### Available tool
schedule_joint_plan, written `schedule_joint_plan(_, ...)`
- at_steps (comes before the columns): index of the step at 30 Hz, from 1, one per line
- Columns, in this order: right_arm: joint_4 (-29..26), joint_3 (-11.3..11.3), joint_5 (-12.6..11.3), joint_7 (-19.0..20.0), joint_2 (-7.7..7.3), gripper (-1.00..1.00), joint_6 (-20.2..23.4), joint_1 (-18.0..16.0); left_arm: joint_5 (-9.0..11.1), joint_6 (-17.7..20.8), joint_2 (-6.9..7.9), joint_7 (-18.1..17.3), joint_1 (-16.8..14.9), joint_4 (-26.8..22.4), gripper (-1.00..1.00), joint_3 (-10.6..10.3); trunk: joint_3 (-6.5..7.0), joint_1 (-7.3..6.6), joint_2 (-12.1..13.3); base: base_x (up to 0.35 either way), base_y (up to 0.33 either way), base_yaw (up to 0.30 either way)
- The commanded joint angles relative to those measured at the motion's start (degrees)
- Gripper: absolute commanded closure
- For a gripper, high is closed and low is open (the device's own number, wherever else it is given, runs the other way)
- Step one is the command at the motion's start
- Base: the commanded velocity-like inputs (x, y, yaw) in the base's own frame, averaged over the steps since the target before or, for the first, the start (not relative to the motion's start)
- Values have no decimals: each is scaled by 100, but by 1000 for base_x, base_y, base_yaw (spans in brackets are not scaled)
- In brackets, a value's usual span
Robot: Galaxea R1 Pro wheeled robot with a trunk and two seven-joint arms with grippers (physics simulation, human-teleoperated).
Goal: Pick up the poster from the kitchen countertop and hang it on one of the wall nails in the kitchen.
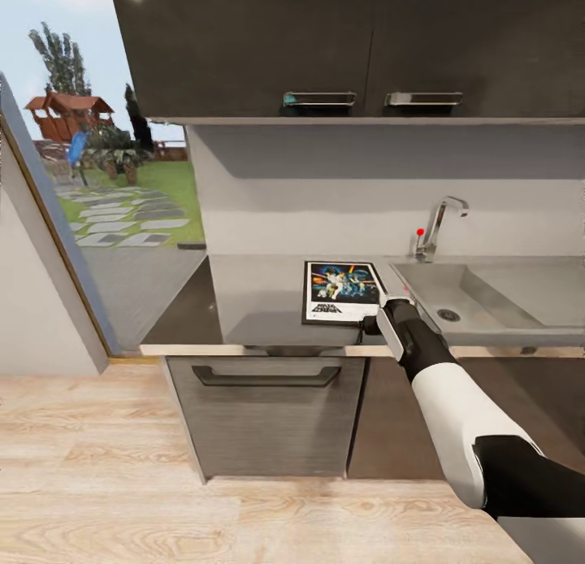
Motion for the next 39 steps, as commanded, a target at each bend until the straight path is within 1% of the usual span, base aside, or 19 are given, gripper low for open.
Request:
schedule_joint_plan(1,71,2,-39,-18,0,-100,50,0,6,-9,-1,-7,2,-7,-100,6,-6,-1,-2,-78,0,0)
schedule_joint_plan(8,13,-9,-40,-16,0,-100,57,-10,6,-9,-1,-7,2,-8,-100,6,-6,-1,-2,-21,0,0)
schedule_joint_plan(9,-177,-21,-45,-11,-5,-100,80,-13,6,-9,-1,-7,2,-8,-100,6,-6,-1,-2,0,0,0)
schedule_joint_plan(10,-500,-22,-56,-15,-4,-100,127,-14,6,-9,-1,-7,2,-8,-100,6,-6,-1,-2,0,0,0)
schedule_joint_plan(11,-621,-23,-60,-15,-3,-100,150,-14,6,-9,-1,-7,2,-7,-100,6,-6,-1,-2,0,0,0)
schedule_joint_plan(13,-681,-42,-127,34,37,-100,214,-15,6,-29,-35,0,9,-43,-100,14,-5,-1,-2,0,0,0)
schedule_joint_plan(17,-810,-42,-134,34,37,-100,233,-15,6,-31,-37,0,10,-43,-100,14,-5,-1,-2,0,0,0)
schedule_joint_plan(33,-810,-42,-134,34,37,-100,233,-15,6,-31,-37,0,10,-43,-100,14,-5,-1,-2,0,0,0)
schedule_joint_plan(39,-673,-42,-198,34,34,-100,159,-14,13,-49,-7,1,11,14,-100,7,-5,-1,-2,179,0,0)
